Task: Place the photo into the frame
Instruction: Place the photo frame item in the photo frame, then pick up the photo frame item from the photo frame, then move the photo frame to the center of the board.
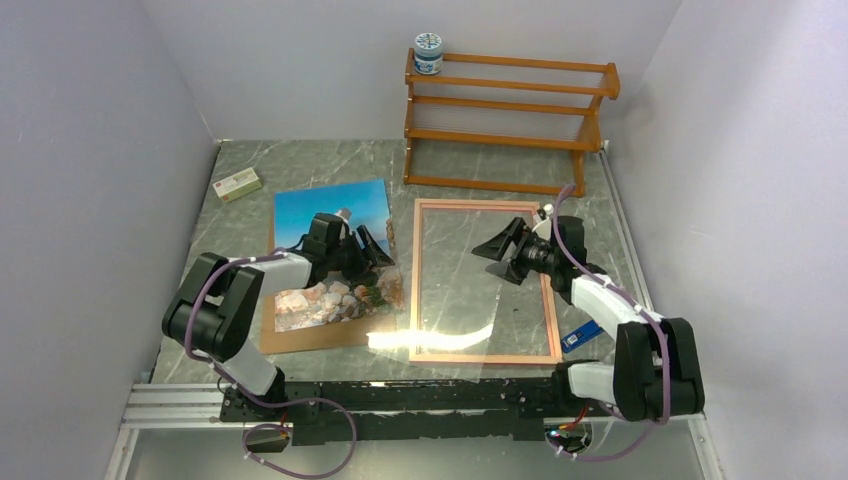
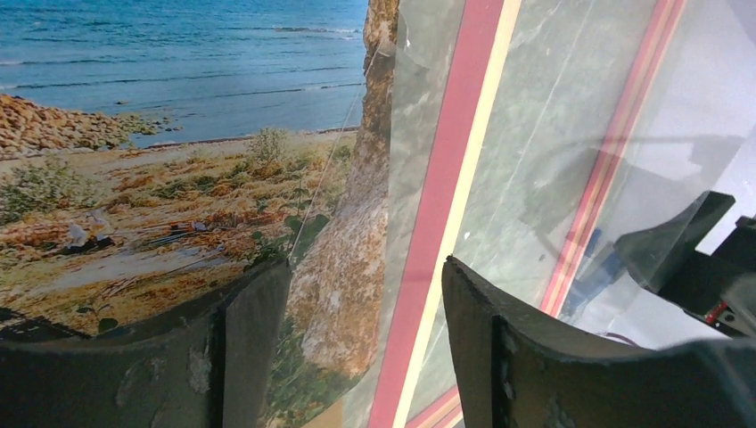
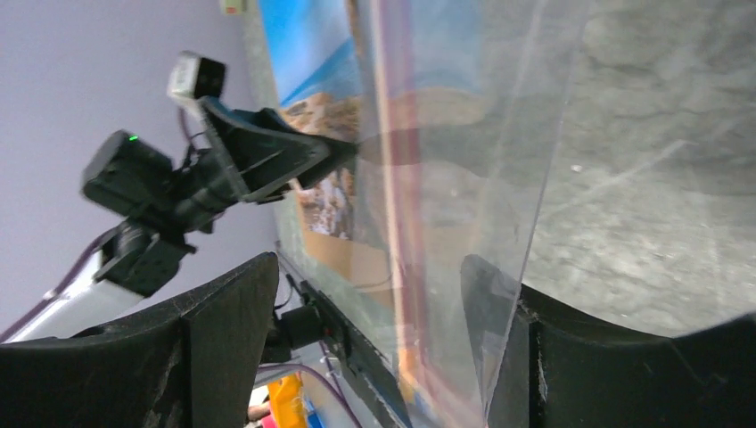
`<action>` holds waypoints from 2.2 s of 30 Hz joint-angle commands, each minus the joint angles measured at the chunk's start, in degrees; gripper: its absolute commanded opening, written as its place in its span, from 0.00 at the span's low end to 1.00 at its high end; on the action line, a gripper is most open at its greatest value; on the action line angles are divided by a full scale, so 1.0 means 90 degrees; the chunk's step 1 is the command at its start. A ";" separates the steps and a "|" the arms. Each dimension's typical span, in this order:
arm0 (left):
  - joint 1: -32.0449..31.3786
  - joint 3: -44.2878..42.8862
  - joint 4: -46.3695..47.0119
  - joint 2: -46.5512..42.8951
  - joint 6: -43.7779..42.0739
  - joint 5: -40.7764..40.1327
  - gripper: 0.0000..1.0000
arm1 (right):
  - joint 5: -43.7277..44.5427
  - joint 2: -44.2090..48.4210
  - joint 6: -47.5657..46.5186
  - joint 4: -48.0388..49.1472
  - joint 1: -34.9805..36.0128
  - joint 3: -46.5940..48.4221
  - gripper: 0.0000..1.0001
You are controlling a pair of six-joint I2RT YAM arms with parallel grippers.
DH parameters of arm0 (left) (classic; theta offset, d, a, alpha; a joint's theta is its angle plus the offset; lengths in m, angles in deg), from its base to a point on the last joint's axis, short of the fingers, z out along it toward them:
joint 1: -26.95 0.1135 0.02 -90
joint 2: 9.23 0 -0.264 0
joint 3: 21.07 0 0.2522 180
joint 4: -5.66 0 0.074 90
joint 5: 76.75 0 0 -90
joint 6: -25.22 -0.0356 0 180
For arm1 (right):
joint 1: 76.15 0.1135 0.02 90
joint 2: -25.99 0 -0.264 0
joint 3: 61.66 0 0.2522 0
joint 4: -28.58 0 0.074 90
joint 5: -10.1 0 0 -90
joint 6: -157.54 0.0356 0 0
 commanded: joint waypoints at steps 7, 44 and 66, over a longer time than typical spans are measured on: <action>-0.0104 0.0524 0.0246 0.0479 0.0857 -0.0197 0.64 | -0.0368 0.1040 0.1026 0.1141 0.0165 -0.0594 0.67; -0.2069 -0.2879 -0.2720 0.1884 -0.0903 -0.1921 0.46 | 0.3588 0.2860 -0.2016 -0.5164 0.0255 0.4145 0.00; -0.1451 -0.2205 -0.3639 0.1127 -0.1149 -0.2935 0.32 | 0.1502 0.2158 -0.1812 -0.4604 0.0251 0.4642 0.00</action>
